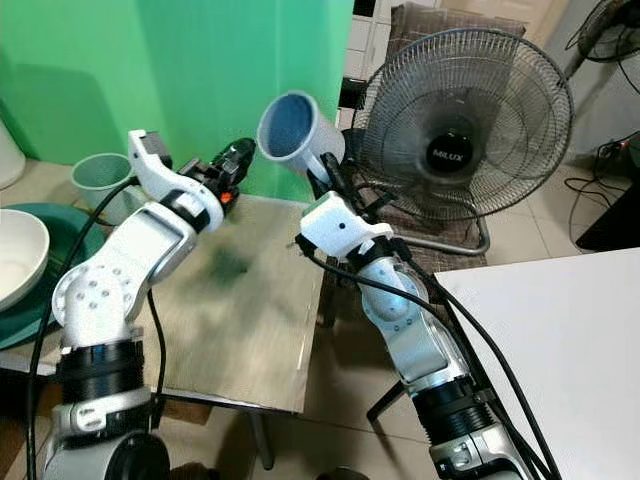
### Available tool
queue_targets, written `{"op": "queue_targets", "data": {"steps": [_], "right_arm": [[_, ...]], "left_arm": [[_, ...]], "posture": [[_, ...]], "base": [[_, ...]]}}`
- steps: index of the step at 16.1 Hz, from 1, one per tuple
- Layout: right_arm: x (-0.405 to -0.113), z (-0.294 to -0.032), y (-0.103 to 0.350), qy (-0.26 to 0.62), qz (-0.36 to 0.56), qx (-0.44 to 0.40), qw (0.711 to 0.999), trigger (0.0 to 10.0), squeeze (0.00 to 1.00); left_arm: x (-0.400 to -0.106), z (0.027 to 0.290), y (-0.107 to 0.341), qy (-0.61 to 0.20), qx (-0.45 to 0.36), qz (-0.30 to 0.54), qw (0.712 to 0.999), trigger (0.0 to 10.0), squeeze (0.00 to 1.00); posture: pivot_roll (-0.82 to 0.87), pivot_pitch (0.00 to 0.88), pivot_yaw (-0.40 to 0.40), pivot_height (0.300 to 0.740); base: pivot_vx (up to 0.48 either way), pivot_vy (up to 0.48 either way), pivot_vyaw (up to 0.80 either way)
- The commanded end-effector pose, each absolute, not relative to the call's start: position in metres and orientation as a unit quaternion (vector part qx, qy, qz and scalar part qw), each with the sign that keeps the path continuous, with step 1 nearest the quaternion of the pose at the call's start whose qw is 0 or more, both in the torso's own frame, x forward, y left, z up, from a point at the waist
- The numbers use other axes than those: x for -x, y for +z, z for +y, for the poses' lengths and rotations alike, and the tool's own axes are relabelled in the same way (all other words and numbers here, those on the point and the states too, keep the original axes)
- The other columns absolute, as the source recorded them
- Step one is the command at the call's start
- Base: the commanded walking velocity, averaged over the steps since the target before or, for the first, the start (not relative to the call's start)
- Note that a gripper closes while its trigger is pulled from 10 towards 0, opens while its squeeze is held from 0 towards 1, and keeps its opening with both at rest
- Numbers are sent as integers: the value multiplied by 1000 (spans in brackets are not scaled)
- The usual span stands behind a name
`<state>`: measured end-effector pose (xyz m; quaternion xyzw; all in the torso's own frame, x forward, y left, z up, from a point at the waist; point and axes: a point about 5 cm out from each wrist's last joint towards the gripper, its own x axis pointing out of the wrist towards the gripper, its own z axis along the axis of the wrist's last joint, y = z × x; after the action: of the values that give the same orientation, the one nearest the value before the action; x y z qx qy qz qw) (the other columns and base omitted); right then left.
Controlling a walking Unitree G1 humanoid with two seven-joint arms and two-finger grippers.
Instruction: Setting the table
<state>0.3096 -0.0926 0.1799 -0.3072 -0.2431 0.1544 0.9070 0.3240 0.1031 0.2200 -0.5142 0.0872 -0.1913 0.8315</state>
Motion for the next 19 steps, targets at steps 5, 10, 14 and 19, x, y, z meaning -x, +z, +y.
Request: {"op": "queue_targets", "data": {"steps": [5,10,14,19], "right_arm": [[-309,-97,190,140,-260,296,908,0,0],[-282,-123,211,137,-260,168,941,0,0],[-247,-141,209,104,-188,9,977,10000,0],[-218,-160,193,72,-79,15,994,10000,0]], "left_arm": [[-299,102,241,-277,405,24,871,10000,1000],[-265,101,243,-300,143,-3,943,10000,0],[-256,128,225,-188,-100,-35,976,10000,0],[-238,148,208,-87,-130,-56,986,10000,0]], "posture": [[-15,14,-34,740],[-22,16,-28,740],[-42,23,-6,740],[-55,37,0,740]], "base": [[0,0,0],[0,0,0],[0,0,0],[0,0,0]]}}
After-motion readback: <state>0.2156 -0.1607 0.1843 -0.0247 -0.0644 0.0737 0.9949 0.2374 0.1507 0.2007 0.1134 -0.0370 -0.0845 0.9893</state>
